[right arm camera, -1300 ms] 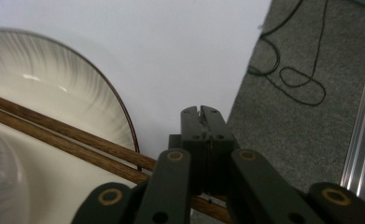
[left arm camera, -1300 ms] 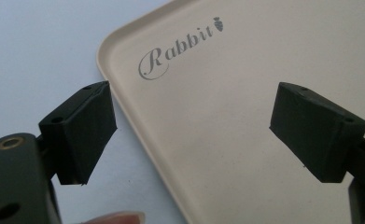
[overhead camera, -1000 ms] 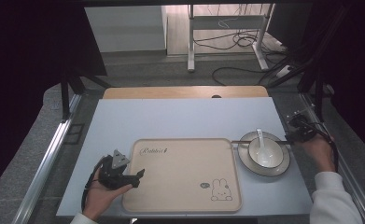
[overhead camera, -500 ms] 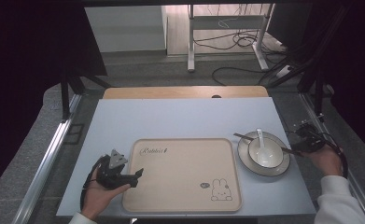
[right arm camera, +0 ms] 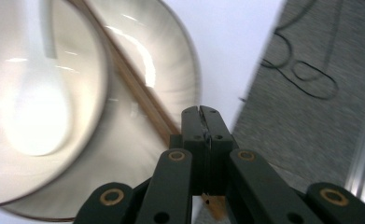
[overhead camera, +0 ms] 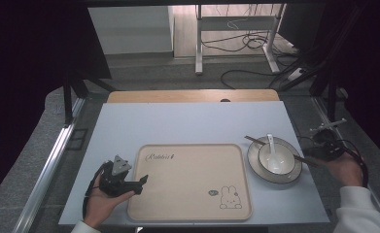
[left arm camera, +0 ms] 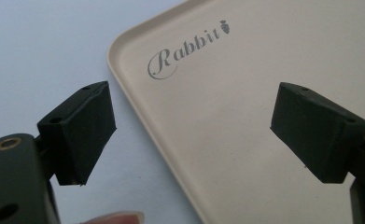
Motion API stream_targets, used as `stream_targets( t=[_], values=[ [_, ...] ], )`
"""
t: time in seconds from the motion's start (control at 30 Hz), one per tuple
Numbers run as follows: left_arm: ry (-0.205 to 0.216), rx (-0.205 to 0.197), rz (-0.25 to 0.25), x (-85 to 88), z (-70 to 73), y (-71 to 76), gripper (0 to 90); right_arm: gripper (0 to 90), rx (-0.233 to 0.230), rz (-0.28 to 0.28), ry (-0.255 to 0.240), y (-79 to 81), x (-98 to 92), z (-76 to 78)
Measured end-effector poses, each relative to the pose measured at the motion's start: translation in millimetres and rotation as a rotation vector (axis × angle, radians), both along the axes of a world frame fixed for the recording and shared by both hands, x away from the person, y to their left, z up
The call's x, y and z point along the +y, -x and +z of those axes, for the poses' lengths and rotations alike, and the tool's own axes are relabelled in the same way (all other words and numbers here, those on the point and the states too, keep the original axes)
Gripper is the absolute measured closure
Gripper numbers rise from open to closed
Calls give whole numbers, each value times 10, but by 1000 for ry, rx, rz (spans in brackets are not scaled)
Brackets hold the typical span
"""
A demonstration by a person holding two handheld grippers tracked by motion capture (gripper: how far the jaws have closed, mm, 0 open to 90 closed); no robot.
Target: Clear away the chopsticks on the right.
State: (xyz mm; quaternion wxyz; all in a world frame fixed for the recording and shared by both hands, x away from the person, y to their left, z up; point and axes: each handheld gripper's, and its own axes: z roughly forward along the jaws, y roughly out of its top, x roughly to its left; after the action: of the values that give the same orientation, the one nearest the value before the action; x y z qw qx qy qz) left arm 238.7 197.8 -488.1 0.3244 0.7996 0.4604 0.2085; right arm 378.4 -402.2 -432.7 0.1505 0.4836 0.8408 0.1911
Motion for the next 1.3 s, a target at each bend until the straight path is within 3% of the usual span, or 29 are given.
stream_targets(
  t=[0.33,0.63,1.3],
  values=[
    [-21,2,-4,-8,-20,-1,139,890,50,32,27,-24,52,-101],
    [-13,0,-4,9,-5,8,139,890,56,40,46,-33,65,-144],
    [-12,4,-2,3,-18,11,140,890,79,27,18,-45,18,-154]
  ],
)
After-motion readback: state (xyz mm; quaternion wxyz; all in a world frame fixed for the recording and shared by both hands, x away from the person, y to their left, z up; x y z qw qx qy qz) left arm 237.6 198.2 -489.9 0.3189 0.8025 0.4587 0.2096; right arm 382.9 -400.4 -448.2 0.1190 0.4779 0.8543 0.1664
